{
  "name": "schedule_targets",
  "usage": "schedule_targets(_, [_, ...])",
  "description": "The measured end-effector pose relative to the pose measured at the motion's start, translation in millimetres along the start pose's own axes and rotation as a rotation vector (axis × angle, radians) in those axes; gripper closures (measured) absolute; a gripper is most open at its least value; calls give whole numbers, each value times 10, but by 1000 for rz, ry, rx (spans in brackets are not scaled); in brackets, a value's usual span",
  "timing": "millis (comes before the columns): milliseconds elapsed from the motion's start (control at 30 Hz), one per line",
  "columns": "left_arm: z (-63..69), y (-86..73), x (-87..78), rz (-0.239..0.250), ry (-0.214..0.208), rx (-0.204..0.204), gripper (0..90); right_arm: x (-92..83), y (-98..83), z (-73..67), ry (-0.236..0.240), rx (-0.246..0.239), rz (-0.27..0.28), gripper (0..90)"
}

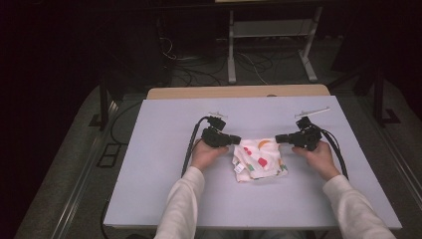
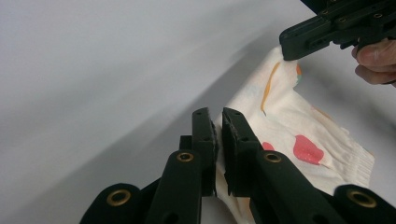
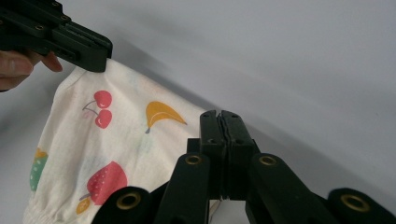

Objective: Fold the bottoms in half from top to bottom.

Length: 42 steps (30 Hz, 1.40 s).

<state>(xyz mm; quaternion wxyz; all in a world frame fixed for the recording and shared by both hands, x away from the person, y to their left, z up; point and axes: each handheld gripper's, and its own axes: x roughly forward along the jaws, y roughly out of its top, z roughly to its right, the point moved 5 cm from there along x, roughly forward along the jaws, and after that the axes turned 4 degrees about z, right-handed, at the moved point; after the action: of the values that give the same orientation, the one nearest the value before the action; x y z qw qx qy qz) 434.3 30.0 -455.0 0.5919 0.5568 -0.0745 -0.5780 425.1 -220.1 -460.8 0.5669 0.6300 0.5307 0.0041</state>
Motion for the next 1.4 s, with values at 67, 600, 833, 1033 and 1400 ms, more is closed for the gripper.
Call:
schedule_targets(67, [-21, 22, -40, 10, 7, 9, 833, 32, 25, -16, -4, 0, 7, 869])
schedule_targets(600, [-176, 165, -125, 35, 73, 48, 833, 132, 258, -86, -32, 6, 23, 869])
schedule_targets(833, [-252, 255, -132, 51, 118, 73, 833, 200, 344, -80, -53, 7, 39, 870])
schedule_targets(1033, [-351, 286, -80, 64, 144, 73, 833, 284, 387, -37, -78, 24, 59, 869])
schedule_targets(1400, [-534, 296, 5, 99, 147, 46, 832, 449, 431, 67, -112, 24, 81, 869])
